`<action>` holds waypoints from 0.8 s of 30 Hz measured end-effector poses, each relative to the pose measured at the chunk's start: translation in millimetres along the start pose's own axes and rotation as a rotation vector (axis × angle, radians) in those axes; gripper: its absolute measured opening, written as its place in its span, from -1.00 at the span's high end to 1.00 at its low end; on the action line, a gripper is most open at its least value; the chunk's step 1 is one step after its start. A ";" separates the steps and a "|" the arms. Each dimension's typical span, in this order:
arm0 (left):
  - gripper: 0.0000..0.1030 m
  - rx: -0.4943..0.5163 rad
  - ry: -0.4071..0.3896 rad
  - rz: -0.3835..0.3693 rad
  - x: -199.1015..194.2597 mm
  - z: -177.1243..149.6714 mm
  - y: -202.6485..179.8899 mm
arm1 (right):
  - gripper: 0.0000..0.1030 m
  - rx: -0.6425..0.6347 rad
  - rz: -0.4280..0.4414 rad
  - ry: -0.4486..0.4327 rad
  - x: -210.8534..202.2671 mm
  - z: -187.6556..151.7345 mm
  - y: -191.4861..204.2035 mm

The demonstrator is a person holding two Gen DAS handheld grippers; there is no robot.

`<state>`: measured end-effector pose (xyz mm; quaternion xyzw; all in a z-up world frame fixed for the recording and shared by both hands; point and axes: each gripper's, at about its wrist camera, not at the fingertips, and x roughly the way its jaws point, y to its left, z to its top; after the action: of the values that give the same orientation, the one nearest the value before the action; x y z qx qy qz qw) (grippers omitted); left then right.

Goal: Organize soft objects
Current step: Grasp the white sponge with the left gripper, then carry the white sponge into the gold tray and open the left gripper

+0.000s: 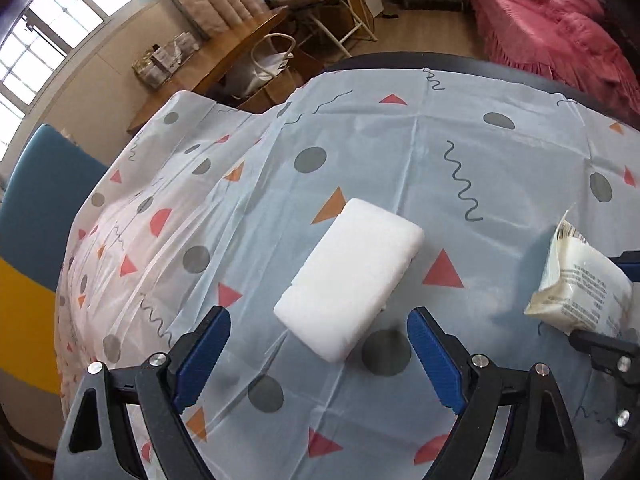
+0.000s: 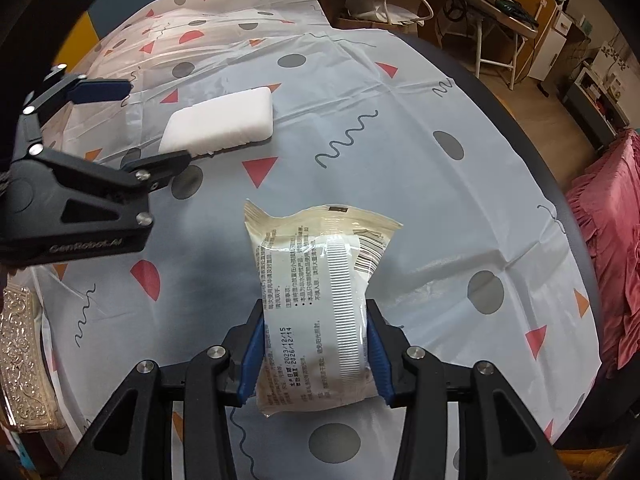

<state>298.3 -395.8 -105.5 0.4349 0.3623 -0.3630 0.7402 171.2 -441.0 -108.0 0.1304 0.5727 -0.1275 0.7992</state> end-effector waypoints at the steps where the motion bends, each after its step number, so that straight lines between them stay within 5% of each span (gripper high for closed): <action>1: -0.84 0.008 0.001 -0.008 5.2 3.0 -0.1 | 0.10 -0.006 -0.002 0.002 0.4 -0.2 1.1; 6: -0.85 0.026 -0.027 -0.036 23.6 11.9 0.6 | 0.10 -0.029 -0.019 0.001 3.0 0.4 7.3; 10: -0.28 -0.051 0.002 -0.131 36.0 9.7 7.1 | 0.10 -0.054 -0.041 -0.003 7.7 0.9 12.5; 13: -0.13 -0.111 0.027 -0.154 32.9 3.8 7.2 | 0.09 -0.068 -0.050 -0.006 10.3 1.4 14.7; 20: -0.10 -0.332 0.140 -0.102 5.0 -36.4 14.2 | 0.08 -0.079 -0.064 -0.009 16.9 3.2 18.4; 24: -0.10 -0.572 0.207 -0.101 -13.5 -66.3 28.5 | 0.06 -0.092 -0.063 -0.017 19.1 1.7 23.2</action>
<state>301.6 -322.4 -106.9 0.2250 0.5445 -0.2365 0.7726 186.9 -421.0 -124.0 0.0743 0.5748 -0.1271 0.8049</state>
